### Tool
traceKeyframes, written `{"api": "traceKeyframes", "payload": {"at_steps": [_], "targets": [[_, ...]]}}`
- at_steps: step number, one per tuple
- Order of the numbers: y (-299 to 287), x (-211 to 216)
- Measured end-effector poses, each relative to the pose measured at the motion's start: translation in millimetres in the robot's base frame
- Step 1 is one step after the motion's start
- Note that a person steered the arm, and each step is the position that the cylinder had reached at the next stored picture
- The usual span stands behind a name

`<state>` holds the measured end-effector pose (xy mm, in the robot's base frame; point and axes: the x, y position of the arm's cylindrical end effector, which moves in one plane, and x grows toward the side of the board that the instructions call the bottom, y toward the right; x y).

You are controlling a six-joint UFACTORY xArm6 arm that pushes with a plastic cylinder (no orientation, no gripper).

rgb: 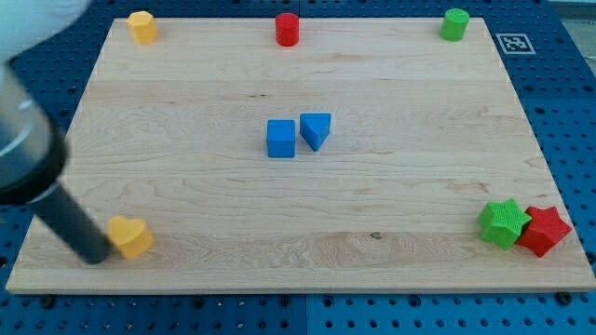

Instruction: Move the yellow heart to the center

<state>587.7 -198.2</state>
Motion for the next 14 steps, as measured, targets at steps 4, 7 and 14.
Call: {"api": "traceKeyframes", "payload": {"at_steps": [4,7,14], "targets": [[93,-1],[55,0],[116,-50]]}}
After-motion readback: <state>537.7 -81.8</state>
